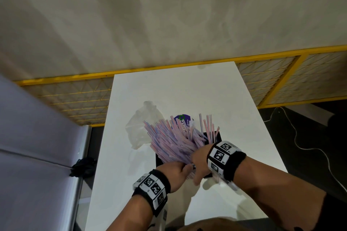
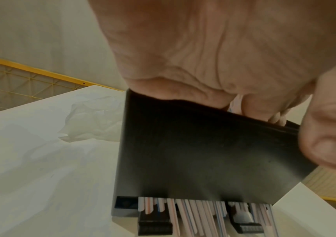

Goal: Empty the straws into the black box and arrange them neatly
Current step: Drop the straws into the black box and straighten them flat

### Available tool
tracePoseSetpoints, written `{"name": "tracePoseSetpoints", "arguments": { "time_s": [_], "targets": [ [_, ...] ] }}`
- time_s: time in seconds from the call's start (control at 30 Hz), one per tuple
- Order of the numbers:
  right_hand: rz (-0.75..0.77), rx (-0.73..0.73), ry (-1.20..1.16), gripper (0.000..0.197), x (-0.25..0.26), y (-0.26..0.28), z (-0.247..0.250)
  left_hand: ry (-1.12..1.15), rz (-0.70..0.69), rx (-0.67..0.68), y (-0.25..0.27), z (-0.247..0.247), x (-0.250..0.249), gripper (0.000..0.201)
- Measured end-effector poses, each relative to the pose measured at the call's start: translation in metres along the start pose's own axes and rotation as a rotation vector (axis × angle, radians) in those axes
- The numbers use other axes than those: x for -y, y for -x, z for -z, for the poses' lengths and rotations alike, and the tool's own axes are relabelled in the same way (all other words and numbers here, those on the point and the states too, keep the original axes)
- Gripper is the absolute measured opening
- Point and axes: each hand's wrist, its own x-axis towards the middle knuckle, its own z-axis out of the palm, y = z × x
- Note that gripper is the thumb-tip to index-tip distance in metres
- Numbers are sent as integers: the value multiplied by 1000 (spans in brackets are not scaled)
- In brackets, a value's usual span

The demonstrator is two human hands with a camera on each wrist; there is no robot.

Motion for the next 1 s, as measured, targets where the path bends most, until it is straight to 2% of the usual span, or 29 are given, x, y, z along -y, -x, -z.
{"name": "tracePoseSetpoints", "arguments": {
  "time_s": [0.17, 0.33, 0.47, 0.57, 0.8, 1.0],
  "targets": [
    [50, 65, 31, 42, 4, -8, -2, 26, 28, 56, -7, 2, 1, 54],
    [-1, 53, -21, 48, -6, -23, -18, -35, -6, -3, -8, 1, 1, 54],
    [-4, 28, -58, 39, -8, -28, -22, -42, -22, -87, -8, -5, 4, 59],
    [-24, -26, -77, 39, -9, -31, -25, -12, -18, -156, -4, -4, 1, 53],
    [-8, -240, -75, 35, -15, -23, -34, -18, 57, -151, -6, 0, -3, 39],
    [62, -398, -100, 29, -22, -5, -30, 35, 121, -214, -7, 2, -7, 39]
  ]
}}
